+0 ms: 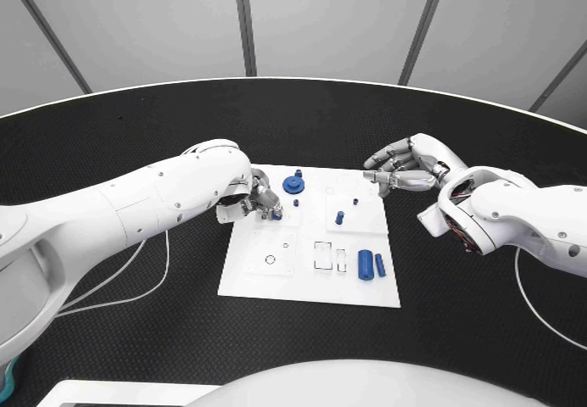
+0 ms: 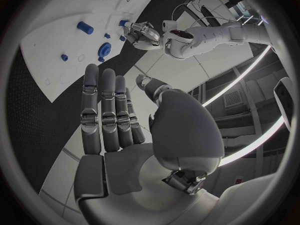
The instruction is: Assemble the parts on the task board
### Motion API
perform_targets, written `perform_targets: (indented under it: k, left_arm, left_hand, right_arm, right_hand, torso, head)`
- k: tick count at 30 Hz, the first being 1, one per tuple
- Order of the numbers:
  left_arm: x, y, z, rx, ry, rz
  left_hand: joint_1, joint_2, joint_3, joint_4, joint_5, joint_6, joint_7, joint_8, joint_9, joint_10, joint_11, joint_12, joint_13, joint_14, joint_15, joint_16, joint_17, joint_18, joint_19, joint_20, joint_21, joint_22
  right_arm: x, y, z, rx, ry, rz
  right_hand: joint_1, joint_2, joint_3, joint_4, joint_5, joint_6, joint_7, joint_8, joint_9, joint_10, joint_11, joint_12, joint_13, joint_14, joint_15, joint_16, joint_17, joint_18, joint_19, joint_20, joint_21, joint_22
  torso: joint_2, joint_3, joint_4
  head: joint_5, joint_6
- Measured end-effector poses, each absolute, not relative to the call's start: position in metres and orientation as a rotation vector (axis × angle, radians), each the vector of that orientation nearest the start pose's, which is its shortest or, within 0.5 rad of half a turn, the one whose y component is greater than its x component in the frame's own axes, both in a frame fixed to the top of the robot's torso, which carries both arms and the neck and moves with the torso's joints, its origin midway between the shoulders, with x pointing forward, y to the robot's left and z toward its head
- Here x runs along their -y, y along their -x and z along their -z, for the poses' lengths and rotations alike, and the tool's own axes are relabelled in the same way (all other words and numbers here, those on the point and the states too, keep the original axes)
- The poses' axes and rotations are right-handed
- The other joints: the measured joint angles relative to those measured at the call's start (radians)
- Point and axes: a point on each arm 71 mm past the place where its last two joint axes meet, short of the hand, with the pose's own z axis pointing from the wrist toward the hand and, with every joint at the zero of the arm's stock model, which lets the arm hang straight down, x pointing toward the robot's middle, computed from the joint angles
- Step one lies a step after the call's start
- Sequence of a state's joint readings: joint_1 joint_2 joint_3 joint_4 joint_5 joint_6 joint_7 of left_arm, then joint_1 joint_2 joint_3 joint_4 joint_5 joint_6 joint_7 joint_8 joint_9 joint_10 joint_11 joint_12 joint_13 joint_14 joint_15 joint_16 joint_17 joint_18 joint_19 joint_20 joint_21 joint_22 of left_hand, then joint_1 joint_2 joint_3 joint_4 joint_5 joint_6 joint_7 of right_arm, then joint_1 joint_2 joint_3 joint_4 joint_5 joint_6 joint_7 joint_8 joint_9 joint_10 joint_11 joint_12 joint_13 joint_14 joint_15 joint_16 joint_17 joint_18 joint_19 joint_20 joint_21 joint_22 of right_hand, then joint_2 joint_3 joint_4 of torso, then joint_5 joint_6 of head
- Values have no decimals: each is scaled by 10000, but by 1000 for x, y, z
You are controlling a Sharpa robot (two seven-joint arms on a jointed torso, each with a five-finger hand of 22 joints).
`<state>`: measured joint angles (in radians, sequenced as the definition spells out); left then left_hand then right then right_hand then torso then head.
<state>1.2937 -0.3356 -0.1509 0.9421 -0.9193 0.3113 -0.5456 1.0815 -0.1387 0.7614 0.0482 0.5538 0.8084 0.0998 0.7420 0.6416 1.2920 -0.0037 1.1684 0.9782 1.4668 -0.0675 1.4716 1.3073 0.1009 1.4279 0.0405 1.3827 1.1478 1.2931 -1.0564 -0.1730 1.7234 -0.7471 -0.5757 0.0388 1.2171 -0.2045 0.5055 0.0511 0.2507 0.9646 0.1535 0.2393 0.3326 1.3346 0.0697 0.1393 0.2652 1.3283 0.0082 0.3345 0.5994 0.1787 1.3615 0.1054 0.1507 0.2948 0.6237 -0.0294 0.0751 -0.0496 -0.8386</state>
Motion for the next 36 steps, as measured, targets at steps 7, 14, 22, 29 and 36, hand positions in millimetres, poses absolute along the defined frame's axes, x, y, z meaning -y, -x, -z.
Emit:
perform_targets:
  k: [7, 14, 22, 29, 36]
  left_arm:
    - [-118, -556, 241, -24714, 1840, 3127]
    - [-116, -556, 242, -24775, 1770, 3116]
    - [-114, -555, 243, -25193, 1481, 2868]
    - [-114, -557, 243, -25173, 1580, 2711]
    - [-113, -558, 243, -25014, 1708, 2729]
  left_hand:
    - [-33, -33, -1, -1, 151, 1, -2, -23, 14, 36, -1, 0, -3, 0, 0, 0, 0, 0, 0, 0, 39, 18]
    - [-49, -49, -1, -1, 194, 55, -55, -22, 71, 42, 4, 0, 11, 1, 1, 0, 0, 1, -1, 0, 40, 17]
    - [-48, -48, -1, -1, 196, 69, -67, -17, 29, 57, 18, 0, 38, 1, 1, 0, 8, -102, -1, 1, 39, 38]
    - [-46, -46, -1, -1, 196, 71, -69, -22, 31, 94, 9, 0, 11, 1, 1, 0, 7, -97, -1, 1, 39, 57]
    - [-44, -44, -1, -1, 232, 161, -93, -12, 33, 110, 1, 0, 20, 2, 1, 0, 7, -95, -1, 1, 39, 56]
  right_arm:
    - [260, -448, 169, -15819, -5498, -9087]
    - [260, -448, 169, -15820, -5494, -9103]
    - [259, -447, 169, -15849, -5501, -9109]
    - [259, -447, 169, -15868, -5506, -9108]
    - [259, -447, 169, -15879, -5505, -9108]
  right_hand:
    - [0, 0, 0, 0, 0, 0, 0, 0, 0, 0, 0, 0, -1, 0, 0, 0, 0, 0, 0, 0, 0, 1]
    - [0, 0, 0, 0, 0, 0, 0, 0, 0, 0, 0, 0, -2, 0, 0, 0, -1, 0, 0, 0, 0, 1]
    - [0, 0, 0, 0, 0, 0, 0, 0, 0, 0, 0, 0, -3, 0, 0, 0, -2, 0, 0, 0, 0, 1]
    - [0, 0, 0, 0, 0, 0, 0, 0, 0, 0, 0, 0, -3, 0, 0, 0, -2, 0, 0, 0, 0, 2]
    - [0, 0, 0, 0, 0, 0, 0, 0, 0, 0, 0, 0, -4, 0, 0, 0, -3, 1, 0, 0, 0, 2]
  torso:
    - [0, -4, 6]
    - [0, -3, -5]
    - [8, 1, -10]
    - [8, 7, -11]
    - [6, 2, -10]
  head:
    - [-1, -7]
    - [7, -8]
    - [1, -19]
    - [-11, -41]
    - [-29, -45]
